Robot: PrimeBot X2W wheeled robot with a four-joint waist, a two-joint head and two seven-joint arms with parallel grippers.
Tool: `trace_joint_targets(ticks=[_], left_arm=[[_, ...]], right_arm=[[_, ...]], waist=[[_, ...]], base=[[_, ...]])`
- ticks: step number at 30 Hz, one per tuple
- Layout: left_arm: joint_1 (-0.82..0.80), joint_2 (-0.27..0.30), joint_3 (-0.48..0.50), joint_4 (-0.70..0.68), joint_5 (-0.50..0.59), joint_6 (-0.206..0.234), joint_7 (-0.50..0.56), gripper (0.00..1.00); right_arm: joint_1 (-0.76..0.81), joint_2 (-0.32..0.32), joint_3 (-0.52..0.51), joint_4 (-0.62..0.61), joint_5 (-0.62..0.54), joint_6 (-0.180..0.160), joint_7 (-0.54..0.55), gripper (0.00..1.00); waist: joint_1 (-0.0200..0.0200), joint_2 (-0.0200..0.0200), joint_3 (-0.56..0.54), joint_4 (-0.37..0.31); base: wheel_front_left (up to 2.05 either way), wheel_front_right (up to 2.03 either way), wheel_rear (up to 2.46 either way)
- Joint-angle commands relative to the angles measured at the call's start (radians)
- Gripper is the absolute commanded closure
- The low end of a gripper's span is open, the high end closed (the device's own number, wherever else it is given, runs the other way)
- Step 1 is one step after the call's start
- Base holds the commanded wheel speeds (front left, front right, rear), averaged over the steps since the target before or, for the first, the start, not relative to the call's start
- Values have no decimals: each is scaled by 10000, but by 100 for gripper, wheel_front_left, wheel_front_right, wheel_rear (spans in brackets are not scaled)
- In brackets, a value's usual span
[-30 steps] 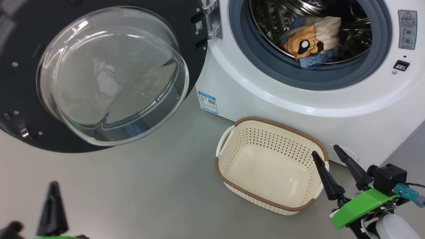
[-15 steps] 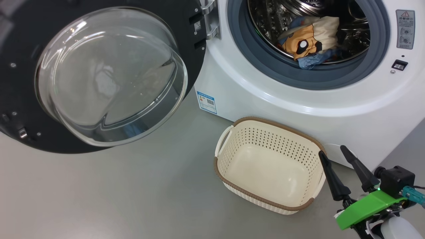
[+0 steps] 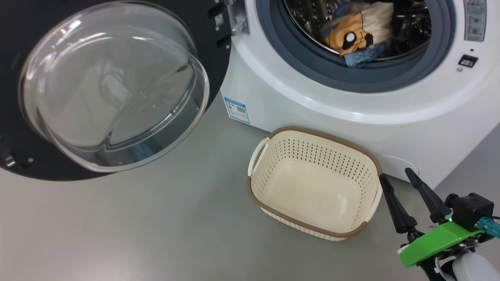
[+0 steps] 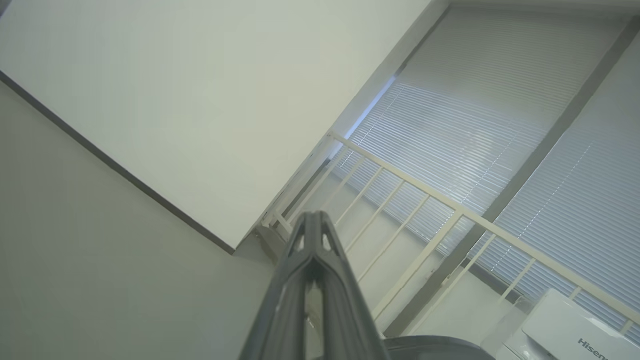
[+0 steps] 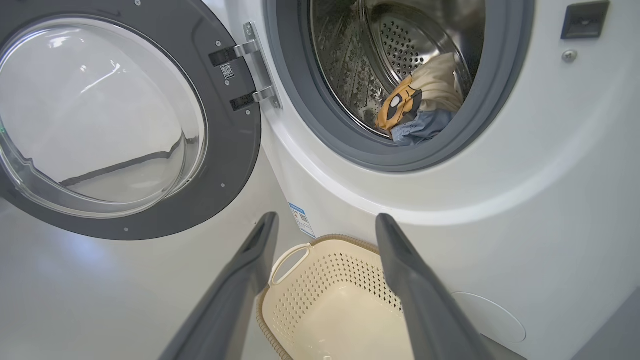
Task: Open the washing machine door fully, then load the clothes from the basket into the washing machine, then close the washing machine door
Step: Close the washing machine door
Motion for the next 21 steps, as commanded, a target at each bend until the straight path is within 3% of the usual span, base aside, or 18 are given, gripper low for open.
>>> trace_joint_targets(ticks=[1,10,16,21], left_arm=[[-563,913,45,278,-200,-26,290,100],[-2125,1698,-805,2748,-1919,-26,3096,100],[-2593,1918,-1262,3316,-2425,-26,4571,100],[-2786,1946,-1386,3511,-2719,-26,5121,100]], right_arm=[[-149,-164,256,-250,-104,16,-46,0],[-444,-285,349,-241,-195,16,-46,0],[-551,-415,375,-258,-231,16,-46,0],[-743,-513,472,-300,-278,16,-46,0]], waist=[[0,0,208,-108],[0,0,797,-272],[0,0,1138,-331],[0,0,1457,-436]], base=[[0,0,0],[0,0,0],[0,0,0],[0,0,0]])
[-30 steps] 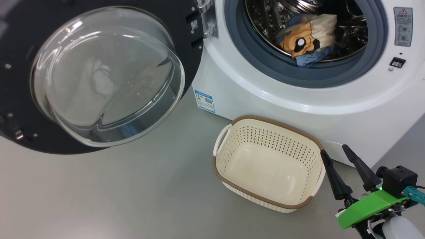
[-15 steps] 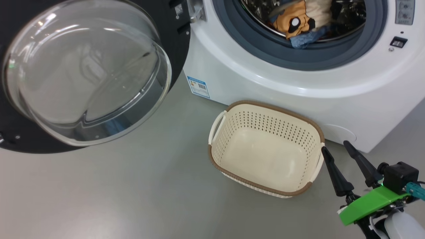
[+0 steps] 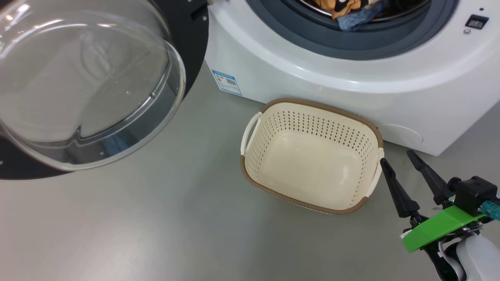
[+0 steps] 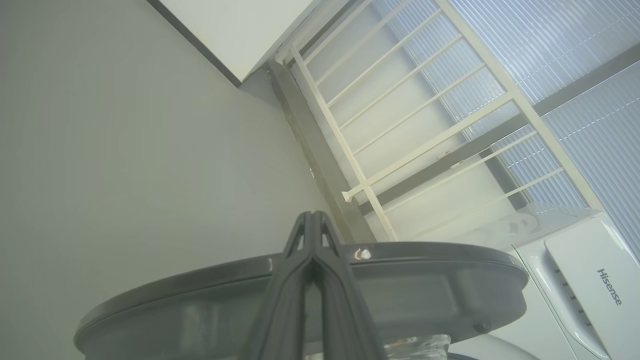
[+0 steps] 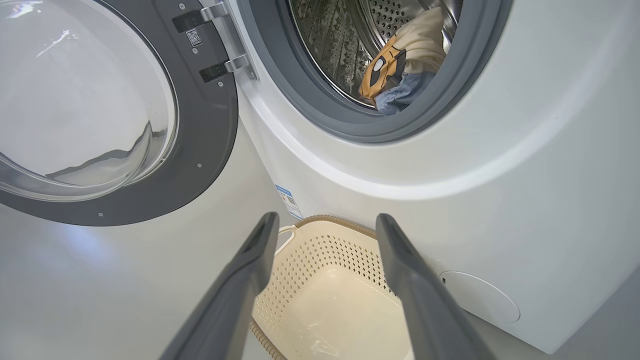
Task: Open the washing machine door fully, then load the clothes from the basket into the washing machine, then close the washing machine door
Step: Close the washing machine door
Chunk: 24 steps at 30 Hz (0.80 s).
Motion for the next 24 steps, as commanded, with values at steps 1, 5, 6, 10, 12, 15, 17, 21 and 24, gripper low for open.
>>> trace_joint_targets(ticks=[1,5,6,10,12,15,17,21,24], left_arm=[[-260,847,188,-66,-102,-26,196,100],[-262,861,235,39,-218,-26,175,100],[-255,845,223,57,-231,-27,180,100],[-207,823,180,83,-272,-27,220,100],[-194,799,198,60,-320,-27,194,100],[-144,817,176,48,-311,-27,142,100],[-118,858,143,55,-278,-27,111,100],[-129,870,132,60,-316,-27,114,100],[-126,892,83,68,-357,-27,231,100]], right_arm=[[-158,-136,244,-258,-112,16,-46,0],[-305,-204,315,-275,-128,16,-46,0],[-329,-216,318,-276,-132,16,-46,0],[-414,-240,331,-276,-154,16,-46,0],[-454,-238,344,-277,-171,16,-46,0],[-499,-223,361,-273,-192,16,-46,0],[-528,-218,380,-263,-190,16,-46,0],[-569,-223,386,-259,-180,16,-46,0],[-606,-223,376,-253,-186,16,-46,0]], waist=[[-1,-1,202,-99],[-1,-1,411,-179],[-1,-1,444,-187],[-1,-1,591,-225],[-1,-1,649,-245],[-1,-1,693,-274],[-1,-1,712,-302],[-1,-1,741,-330],[-1,-1,752,-350]], base=[[0,0,0],[0,0,0],[0,0,0],[0,0,0],[0,0,0],[0,0,0],[0,0,0],[0,0,0],[0,0,0]])
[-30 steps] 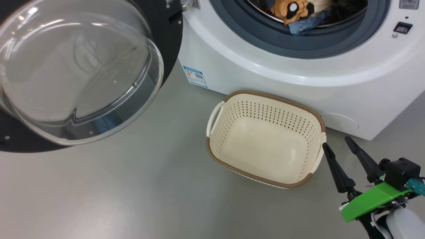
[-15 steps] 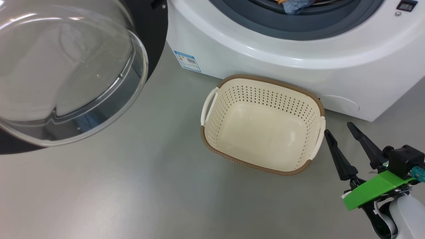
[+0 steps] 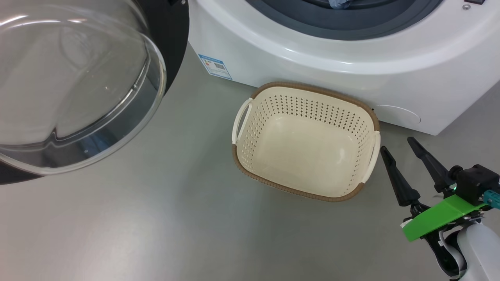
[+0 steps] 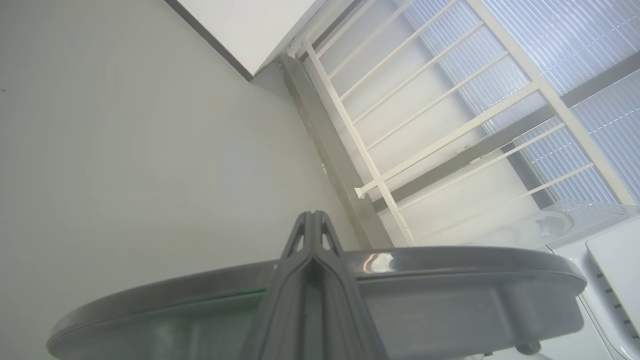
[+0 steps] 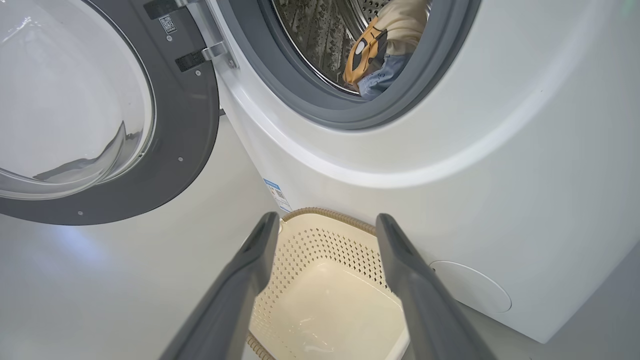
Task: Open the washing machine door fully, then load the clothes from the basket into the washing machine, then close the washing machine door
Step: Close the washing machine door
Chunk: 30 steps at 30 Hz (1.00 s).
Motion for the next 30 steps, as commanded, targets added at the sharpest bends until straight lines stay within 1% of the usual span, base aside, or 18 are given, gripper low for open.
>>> trace_joint_targets(ticks=[1,12,25,30], left_arm=[[-98,735,126,-161,-23,-29,205,100],[-53,784,-264,-73,-249,-29,1408,100],[151,801,-512,-129,-493,-29,2597,100],[290,781,-600,-231,-650,-29,3237,100]], right_arm=[[-114,-70,260,-210,-124,16,-46,0],[-97,-40,216,-162,-134,16,-46,0],[151,-24,141,-174,-61,16,-46,0],[240,31,147,-208,-51,16,-46,0]], waist=[[-1,-1,-7,-8],[-1,-1,-166,28],[-1,-1,-556,143],[-1,-1,-665,197]], base=[[0,0,0],[0,0,0],[0,0,0],[0,0,0]])
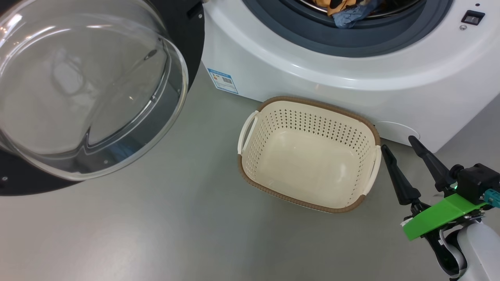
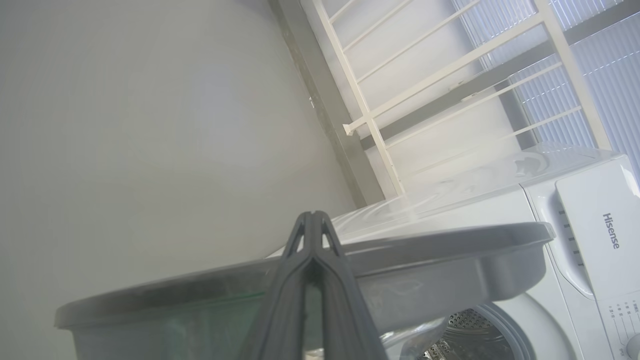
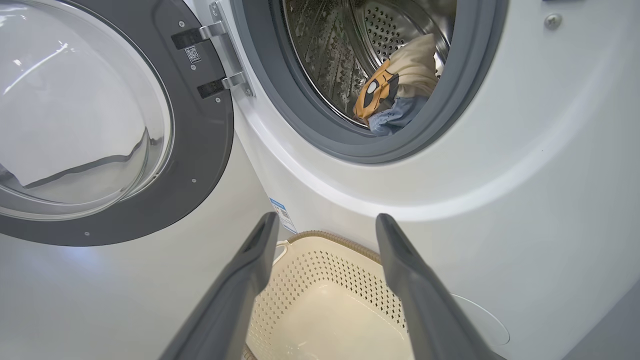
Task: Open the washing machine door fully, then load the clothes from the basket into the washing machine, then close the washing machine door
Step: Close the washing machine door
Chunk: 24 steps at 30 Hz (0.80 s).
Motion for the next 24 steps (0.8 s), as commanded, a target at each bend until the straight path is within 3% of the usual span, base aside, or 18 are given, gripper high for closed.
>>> trace_joint_targets(ticks=[1,24], left_arm=[[246,433,15,-235,-58,-27,464,100],[620,590,-114,-838,-301,-27,1976,100]], right_arm=[[294,15,219,-234,-49,16,-46,0],[578,110,104,-246,4,16,-46,0]], waist=[[0,-1,-45,17],[0,-1,-492,36]], base=[[0,0,0],[0,0,0]])
